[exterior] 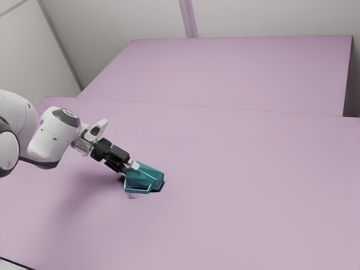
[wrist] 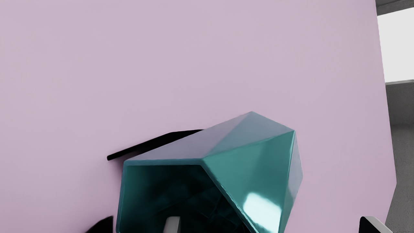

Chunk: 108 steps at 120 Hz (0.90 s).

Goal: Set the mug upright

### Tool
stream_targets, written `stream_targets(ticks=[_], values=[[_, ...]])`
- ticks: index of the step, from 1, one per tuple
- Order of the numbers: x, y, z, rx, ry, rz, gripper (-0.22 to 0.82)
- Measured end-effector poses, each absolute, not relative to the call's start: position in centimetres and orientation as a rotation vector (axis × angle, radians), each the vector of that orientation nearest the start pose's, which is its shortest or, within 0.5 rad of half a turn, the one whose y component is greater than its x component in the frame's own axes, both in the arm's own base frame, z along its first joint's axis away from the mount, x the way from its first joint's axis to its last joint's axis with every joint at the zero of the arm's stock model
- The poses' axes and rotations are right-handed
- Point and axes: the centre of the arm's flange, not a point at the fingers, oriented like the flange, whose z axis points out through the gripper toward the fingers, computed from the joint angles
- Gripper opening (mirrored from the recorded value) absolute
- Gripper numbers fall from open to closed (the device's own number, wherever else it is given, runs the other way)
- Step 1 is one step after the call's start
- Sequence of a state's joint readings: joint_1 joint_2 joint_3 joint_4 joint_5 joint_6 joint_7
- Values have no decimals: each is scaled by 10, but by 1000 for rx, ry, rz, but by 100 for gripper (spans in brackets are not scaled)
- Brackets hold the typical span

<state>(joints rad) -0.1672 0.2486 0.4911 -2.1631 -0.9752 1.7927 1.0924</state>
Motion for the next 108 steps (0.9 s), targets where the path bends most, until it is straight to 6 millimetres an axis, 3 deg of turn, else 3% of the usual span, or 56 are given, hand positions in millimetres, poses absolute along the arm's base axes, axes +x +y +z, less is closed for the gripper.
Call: stream_targets(ticks=[35,70,108], values=[[513,88,277,2227,-249,126,59],[513,88,270,2227,-238,123,41],[514,85,269,2223,-238,125,16]])
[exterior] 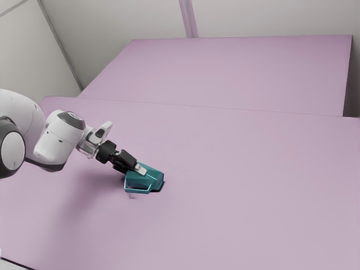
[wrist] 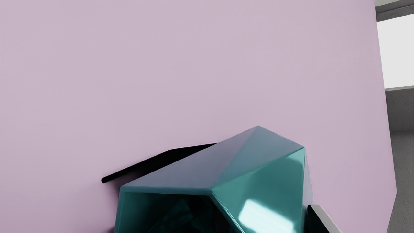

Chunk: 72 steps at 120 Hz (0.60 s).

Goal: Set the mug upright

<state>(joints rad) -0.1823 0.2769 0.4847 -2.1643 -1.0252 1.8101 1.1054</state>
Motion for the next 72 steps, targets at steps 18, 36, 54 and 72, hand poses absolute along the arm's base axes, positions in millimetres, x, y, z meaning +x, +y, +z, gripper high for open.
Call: stream_targets(ticks=[18,36,54,72], values=[[514,83,269,2222,-238,128,1],[517,81,272,2224,-245,136,-7],[523,71,303,2209,-295,188,-14],[536,53,353,2214,-412,246,-16]])
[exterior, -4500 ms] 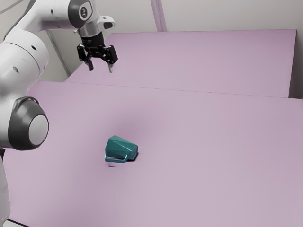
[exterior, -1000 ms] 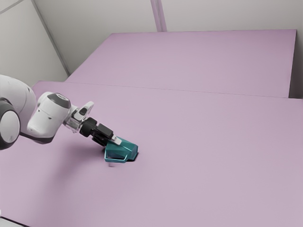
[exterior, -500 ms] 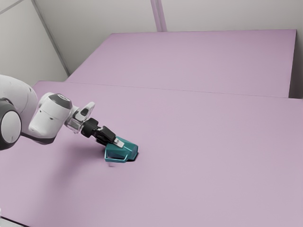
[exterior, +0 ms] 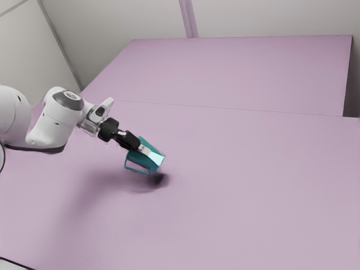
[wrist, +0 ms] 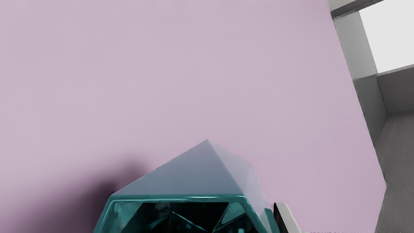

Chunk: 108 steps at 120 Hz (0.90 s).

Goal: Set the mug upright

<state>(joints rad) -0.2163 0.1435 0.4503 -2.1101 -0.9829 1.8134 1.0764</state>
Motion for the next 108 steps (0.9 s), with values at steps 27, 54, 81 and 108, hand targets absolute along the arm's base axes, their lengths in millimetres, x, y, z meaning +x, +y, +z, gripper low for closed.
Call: stream_targets(ticks=[27,54,81,108], values=[[567,18,427,2423,-756,214,-17],[581,-5,432,2729,-1051,121,-17],[587,27,434,2931,-1054,115,-17],[584,33,423,3008,-998,80,-17]])
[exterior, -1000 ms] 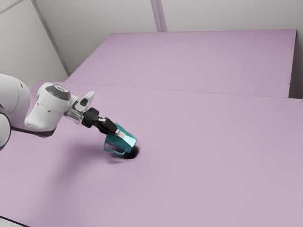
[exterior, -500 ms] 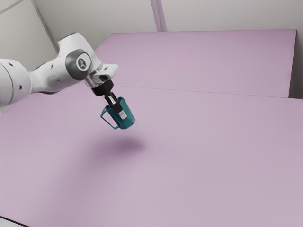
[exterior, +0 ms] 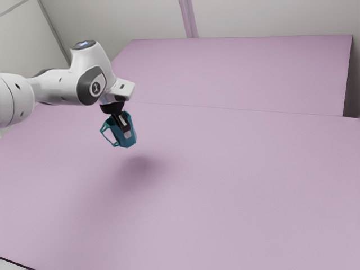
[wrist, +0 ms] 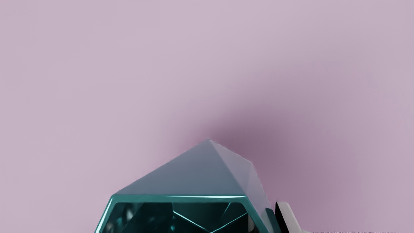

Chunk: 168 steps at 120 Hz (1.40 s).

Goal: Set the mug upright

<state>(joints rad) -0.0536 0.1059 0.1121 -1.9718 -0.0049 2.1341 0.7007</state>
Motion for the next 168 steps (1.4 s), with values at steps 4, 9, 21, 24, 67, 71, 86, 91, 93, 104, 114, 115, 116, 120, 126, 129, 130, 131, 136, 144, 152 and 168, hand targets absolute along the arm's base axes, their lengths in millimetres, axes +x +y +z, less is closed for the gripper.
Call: stream_targets(ticks=[4,9,21,24,67,71,86,91,93,104,114,115,116,120,126,129,130,131,136,144,152,168], values=[[582,32,418,-2953,973,-66,-17],[580,30,413,-2952,964,-52,-17],[573,28,399,-2949,944,-20,-17],[572,27,395,-2950,938,-14,-17],[543,24,366,-2941,865,3,-17],[540,24,366,-2940,860,1,-17],[535,24,363,-2938,837,-5,-17],[533,24,361,-2939,829,-5,-17],[533,24,360,-2939,826,-5,-17],[533,23,359,-2940,810,-18,-17],[534,20,359,-2940,802,-32,-17],[534,19,359,-2940,802,-34,-17],[534,19,359,-2940,802,-35,-17],[535,16,359,-2940,801,-40,-17],[535,12,359,-2941,802,-46,-17],[536,9,359,-2942,803,-48,-17],[536,9,359,-2942,803,-48,-17],[536,8,359,-2943,804,-49,-17],[536,3,359,-2944,807,-54,-17],[537,-7,358,-2943,819,-61,-17],[538,-17,356,-2942,833,-66,-17],[540,-29,350,-2943,844,-64,-17]])
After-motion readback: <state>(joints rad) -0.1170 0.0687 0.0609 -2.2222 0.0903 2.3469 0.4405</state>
